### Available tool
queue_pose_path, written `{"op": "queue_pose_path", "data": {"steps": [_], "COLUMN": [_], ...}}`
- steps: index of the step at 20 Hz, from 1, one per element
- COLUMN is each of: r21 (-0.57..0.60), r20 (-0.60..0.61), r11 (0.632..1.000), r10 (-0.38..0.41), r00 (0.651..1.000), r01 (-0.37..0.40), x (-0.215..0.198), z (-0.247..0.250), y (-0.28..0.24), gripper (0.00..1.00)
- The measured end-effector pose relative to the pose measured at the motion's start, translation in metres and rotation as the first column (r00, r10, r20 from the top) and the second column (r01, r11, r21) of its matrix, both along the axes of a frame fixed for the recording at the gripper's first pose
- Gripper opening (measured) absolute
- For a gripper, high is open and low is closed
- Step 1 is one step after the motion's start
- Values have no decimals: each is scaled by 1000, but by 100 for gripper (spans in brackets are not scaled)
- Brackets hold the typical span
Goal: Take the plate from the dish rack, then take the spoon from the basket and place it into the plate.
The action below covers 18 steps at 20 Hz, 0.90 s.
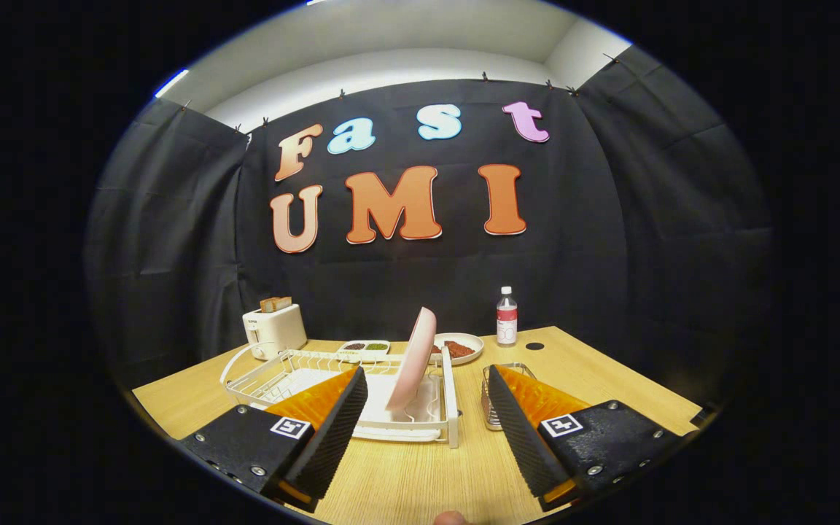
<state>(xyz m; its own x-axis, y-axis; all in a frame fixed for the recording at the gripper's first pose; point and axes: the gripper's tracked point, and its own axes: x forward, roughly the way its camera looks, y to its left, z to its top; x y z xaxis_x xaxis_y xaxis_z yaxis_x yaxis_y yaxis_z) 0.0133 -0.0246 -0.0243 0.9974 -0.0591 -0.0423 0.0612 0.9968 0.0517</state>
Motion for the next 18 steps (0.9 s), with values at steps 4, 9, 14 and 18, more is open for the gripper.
{"op": "queue_pose_path", "data": {"steps": [4, 9, 14, 18], "r21": [8, -21, -39, -5], "r20": [-15, -27, -85, -190], "r11": [1000, 1000, 999, 1000], "r10": [5, 14, -20, -29], "r00": [1000, 1000, 996, 981], "r01": [-5, -14, 17, 29], "x": [16, 48, 102, 143], "z": [-2, 10, 9, -6], "y": [5, 14, 4, 0], "gripper": [99, 99, 99, 99]}}
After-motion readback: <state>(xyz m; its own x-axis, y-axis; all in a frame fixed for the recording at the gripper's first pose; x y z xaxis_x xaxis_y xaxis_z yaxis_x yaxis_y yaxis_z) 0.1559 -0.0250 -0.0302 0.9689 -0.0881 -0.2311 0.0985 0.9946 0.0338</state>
